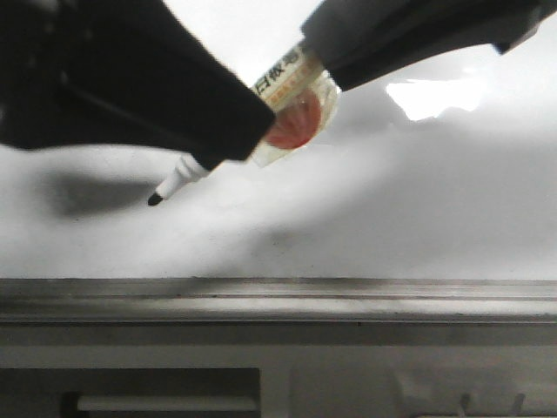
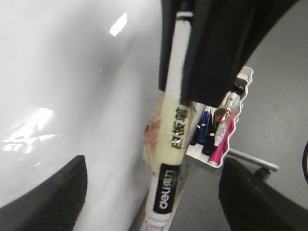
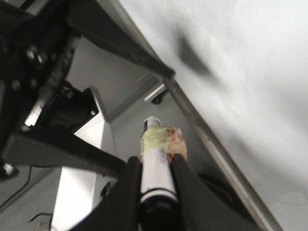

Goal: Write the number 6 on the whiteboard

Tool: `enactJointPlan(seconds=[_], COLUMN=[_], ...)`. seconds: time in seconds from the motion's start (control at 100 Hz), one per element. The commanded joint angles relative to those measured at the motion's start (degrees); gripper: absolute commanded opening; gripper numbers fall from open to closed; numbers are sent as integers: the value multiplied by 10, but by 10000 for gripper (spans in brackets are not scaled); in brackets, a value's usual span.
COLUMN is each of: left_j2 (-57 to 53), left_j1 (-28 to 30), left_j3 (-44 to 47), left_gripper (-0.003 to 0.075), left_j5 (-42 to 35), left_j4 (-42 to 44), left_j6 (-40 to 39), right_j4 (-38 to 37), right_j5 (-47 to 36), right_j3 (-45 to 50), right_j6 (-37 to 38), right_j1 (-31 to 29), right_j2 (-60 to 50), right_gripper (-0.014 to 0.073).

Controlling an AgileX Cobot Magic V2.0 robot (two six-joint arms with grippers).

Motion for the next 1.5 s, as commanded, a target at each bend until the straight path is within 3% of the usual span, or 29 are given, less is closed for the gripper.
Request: enactJointPlan(seconds=[0.0, 0.18, 0.46, 0.83, 0.99, 1.21, 1.43, 1.49], left_j2=[-45, -143, -266, -299, -299, -299, -299, -299], left_j1=[24, 119, 249, 285, 285, 285, 285, 285], left_j3=[-20, 4, 98, 119, 119, 119, 119, 119], left_gripper=[531, 444, 440, 440, 440, 440, 440, 440], left_j5=[-45, -54, -90, -93, -94, -94, -94, -94], left_j4=[-25, -66, -151, -160, -160, -160, -160, -160], left_j6=[-7, -7, -7, -7, -7, -7, -7, -7], right_j4=[29, 22, 21, 27, 27, -17, -187, -200], right_j5=[-33, -153, -299, -461, -442, -290, -283, -295], right_j3=[2, 69, 172, 185, 162, 147, 147, 147], right_j6=[-12, -12, -12, -12, -12, -12, 133, 149], right_j1=[0, 0, -1, -1, -1, -1, -5, -12], right_j2=[-56, -177, -308, -265, -207, -136, -167, -185], right_gripper=[-45, -45, -45, -45, -45, -45, -45, -45])
